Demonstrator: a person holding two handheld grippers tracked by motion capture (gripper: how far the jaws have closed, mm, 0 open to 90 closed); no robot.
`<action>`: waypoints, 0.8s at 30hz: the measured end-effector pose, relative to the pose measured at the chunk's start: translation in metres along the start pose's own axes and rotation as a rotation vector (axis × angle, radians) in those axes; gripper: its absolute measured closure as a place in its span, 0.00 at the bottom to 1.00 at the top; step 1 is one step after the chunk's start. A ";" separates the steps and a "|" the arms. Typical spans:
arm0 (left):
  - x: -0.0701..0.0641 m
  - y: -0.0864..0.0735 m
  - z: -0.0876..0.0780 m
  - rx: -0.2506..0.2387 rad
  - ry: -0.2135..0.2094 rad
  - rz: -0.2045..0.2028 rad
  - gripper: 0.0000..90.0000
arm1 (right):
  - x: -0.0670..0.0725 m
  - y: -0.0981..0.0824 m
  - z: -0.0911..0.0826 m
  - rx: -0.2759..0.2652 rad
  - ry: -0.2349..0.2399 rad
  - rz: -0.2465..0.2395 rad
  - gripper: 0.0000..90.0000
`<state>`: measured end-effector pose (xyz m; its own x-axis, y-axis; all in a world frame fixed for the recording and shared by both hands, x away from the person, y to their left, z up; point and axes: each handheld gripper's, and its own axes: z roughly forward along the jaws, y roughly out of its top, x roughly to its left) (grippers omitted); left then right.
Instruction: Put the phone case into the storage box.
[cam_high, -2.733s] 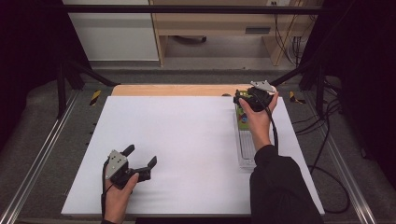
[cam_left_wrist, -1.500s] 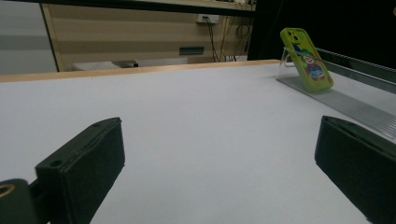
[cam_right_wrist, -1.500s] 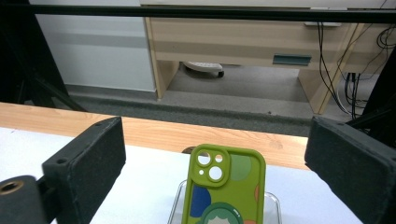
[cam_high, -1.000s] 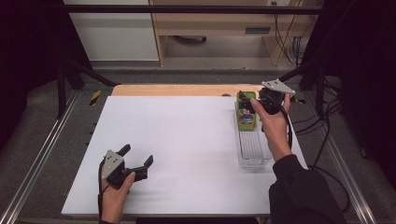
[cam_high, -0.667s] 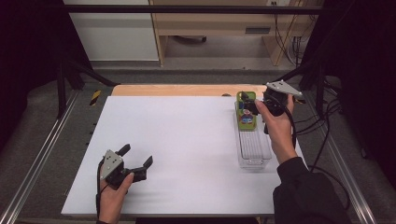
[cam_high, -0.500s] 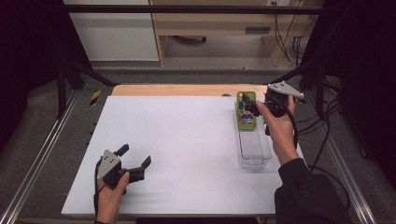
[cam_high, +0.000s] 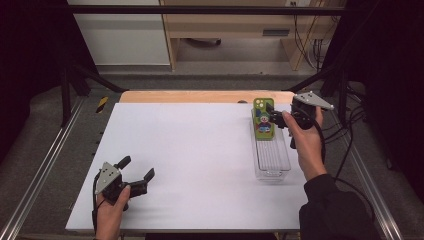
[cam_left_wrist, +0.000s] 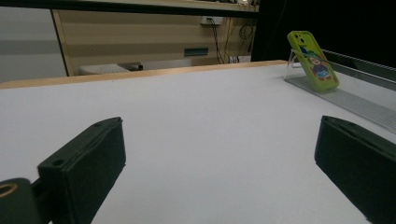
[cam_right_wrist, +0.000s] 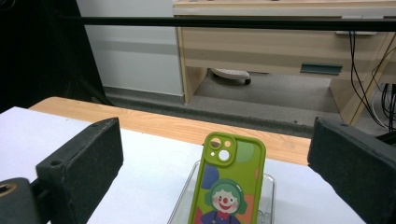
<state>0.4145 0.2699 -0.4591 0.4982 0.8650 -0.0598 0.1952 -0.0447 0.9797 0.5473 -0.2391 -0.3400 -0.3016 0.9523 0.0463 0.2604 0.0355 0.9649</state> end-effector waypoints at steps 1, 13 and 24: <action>-0.001 0.000 0.000 -0.001 -0.003 0.000 0.02 | -0.001 0.000 -0.001 0.001 0.000 0.000 0.04; 0.006 -0.001 -0.006 0.011 0.002 0.014 0.02 | -0.006 -0.002 -0.012 0.008 0.004 -0.013 0.04; 0.013 -0.003 -0.020 0.007 0.011 0.005 0.02 | -0.006 -0.003 -0.024 -0.001 0.016 -0.018 0.04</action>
<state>0.4031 0.2911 -0.4591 0.4900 0.8701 -0.0528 0.1984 -0.0523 0.9787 0.5263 -0.2523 -0.3368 -0.3205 0.9467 0.0332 0.2536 0.0521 0.9659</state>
